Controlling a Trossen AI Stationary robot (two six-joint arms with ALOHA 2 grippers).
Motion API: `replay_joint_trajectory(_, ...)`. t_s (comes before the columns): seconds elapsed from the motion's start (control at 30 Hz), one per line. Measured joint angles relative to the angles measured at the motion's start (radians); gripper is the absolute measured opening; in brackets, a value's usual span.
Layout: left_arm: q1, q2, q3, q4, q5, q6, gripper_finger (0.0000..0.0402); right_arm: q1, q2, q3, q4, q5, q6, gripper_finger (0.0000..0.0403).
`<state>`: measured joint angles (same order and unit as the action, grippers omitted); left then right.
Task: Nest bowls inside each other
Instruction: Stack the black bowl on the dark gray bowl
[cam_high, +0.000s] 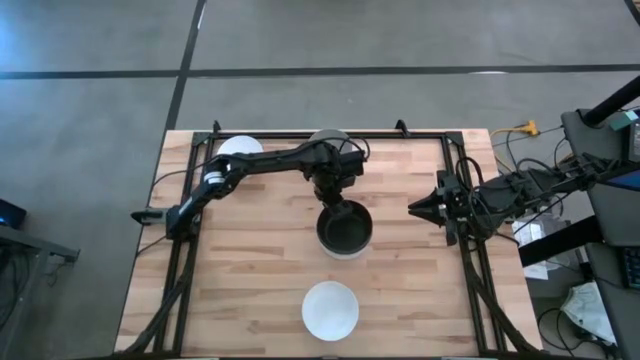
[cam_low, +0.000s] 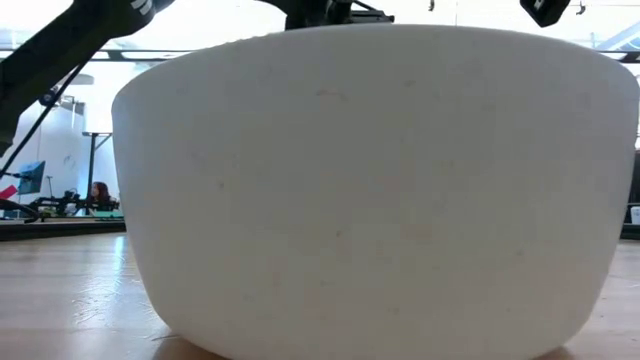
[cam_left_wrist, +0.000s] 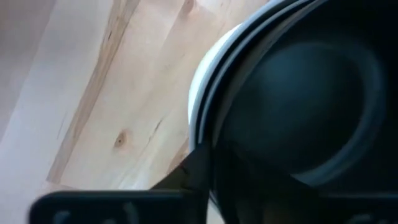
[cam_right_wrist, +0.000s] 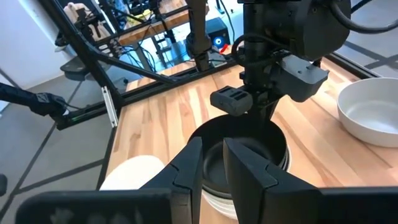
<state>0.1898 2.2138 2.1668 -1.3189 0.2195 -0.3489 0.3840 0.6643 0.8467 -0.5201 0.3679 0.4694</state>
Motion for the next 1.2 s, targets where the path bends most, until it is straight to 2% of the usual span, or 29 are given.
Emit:
replay_joint_trajectory(0.33, 0.002, -0.039, 0.012, 0.000, -0.003, -0.030, 0.0175, 0.000, 0.000, 0.000, 0.000, 0.000, 0.009, 0.0061)
replay_joint_trajectory(0.47, 0.002, -0.058, 0.012, 0.000, -0.042, -0.034, 0.0196, 0.000, 0.000, 0.000, 0.000, 0.000, 0.008, 0.0061)
replay_joint_trajectory(0.63, 0.002, -0.072, 0.012, 0.001, -0.070, -0.011, 0.0198, 0.000, 0.002, 0.000, 0.001, 0.000, 0.016, 0.0061)
replay_joint_trajectory(0.8, 0.002, -0.074, 0.011, 0.001, -0.101, -0.005, 0.0170, 0.000, 0.010, 0.000, 0.001, 0.000, 0.038, 0.0061)
replay_joint_trajectory(1.07, 0.003, -0.075, -0.015, 0.001, -0.101, 0.026, 0.0053, 0.000, 0.026, 0.000, 0.007, -0.001, 0.055, 0.0061)
replay_joint_trajectory(1.2, 0.002, -0.075, -0.017, 0.003, -0.100, 0.048, 0.0009, 0.000, 0.037, 0.000, 0.008, -0.001, 0.055, 0.0061)
